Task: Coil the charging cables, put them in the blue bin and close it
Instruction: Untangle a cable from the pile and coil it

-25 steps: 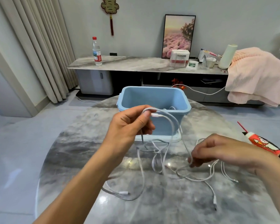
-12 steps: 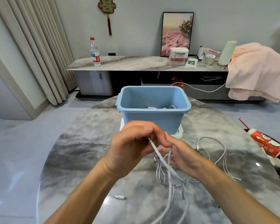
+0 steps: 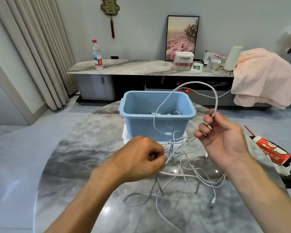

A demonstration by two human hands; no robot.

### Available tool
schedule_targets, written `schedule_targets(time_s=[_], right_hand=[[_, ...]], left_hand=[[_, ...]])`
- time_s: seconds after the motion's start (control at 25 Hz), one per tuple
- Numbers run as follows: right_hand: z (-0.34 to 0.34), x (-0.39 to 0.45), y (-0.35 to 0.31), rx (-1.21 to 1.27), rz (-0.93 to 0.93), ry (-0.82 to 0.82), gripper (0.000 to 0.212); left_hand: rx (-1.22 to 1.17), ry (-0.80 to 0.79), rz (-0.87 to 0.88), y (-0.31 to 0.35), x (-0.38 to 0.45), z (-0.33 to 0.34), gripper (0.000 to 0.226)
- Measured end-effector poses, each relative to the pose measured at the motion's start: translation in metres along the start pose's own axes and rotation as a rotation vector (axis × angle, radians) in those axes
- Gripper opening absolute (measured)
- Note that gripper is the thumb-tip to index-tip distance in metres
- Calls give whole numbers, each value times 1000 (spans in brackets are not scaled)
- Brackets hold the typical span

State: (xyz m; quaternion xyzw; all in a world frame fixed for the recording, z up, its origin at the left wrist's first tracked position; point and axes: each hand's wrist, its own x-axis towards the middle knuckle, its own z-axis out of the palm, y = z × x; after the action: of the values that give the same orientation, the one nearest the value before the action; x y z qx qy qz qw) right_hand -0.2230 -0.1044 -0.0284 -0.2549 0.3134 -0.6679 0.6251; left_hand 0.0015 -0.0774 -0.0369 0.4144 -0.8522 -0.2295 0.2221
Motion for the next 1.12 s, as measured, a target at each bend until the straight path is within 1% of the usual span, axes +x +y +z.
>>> schedule_targets(time_s=[0.08,0.16,0.24,0.28,0.32,0.36,0.44,0.48,0.52,0.56,0.6,0.64,0.68,0.72,0.76,0.84,0.88,0.96,1.0,1.04,1.08,1.12], right_hand=[[-3,-2,-18,75,-16,-17,27],[-11,-1,-37,37,-59,-21,33],[-20,-1,-50,-151,-87,-10,33],[-22,-3,-54,-267,-90,-15,32],[-22,-6,-55,-362,-93,-46,30],[-20,-10,-56,-435,-94,-102,27],[-12,-21,-59,-523,-78,-270,24],[-9,-26,-60,-537,-59,-381,24],[-5,-30,-60,-526,-44,-492,25],[-2,-34,-61,-482,-41,-579,27],[-1,-35,-62,-409,-47,-630,27],[-2,-33,-63,-319,-60,-648,25],[-3,-31,-64,-232,-79,-636,22],[-6,-28,-66,-171,-105,-593,19],[-10,-24,-67,-134,-135,-517,18],[-21,-15,-73,-76,-193,-318,24],[-27,-13,-76,-55,-219,-230,26],[-41,-5,-78,-127,-207,-87,28],[-47,-1,-77,-279,-188,-13,27],[-53,2,-76,-556,-197,96,21],[-57,3,-75,-923,-226,220,16],[-54,1,-71,-1214,-276,308,28]], left_hand=[[189,-48,-42,-8,0,3,25],[341,-141,-164,-20,-2,1,16],[395,-186,-268,-26,-4,-3,9],[382,-159,-284,-27,-4,-5,11],[362,-81,-264,-26,-2,-5,14],[337,36,-217,-23,-1,-3,21],[177,273,-126,-12,2,5,48],[65,351,-99,-7,4,8,64],[-45,386,-91,-3,6,13,72],[-152,388,-98,1,9,16,70],[-262,380,-100,3,11,17,56],[-384,360,-103,4,13,17,35],[-524,340,-115,5,15,14,21],[-650,333,-141,6,15,11,23],[-754,329,-184,6,14,8,29],[-893,321,-284,8,12,0,32],[-936,289,-321,9,10,-3,32],[-1030,216,-359,12,8,-7,32],[-1082,207,-372,14,7,-8,31],[-1134,212,-383,16,6,-9,30],[-1171,222,-389,18,5,-10,28],[-1185,229,-388,19,3,-11,27]])
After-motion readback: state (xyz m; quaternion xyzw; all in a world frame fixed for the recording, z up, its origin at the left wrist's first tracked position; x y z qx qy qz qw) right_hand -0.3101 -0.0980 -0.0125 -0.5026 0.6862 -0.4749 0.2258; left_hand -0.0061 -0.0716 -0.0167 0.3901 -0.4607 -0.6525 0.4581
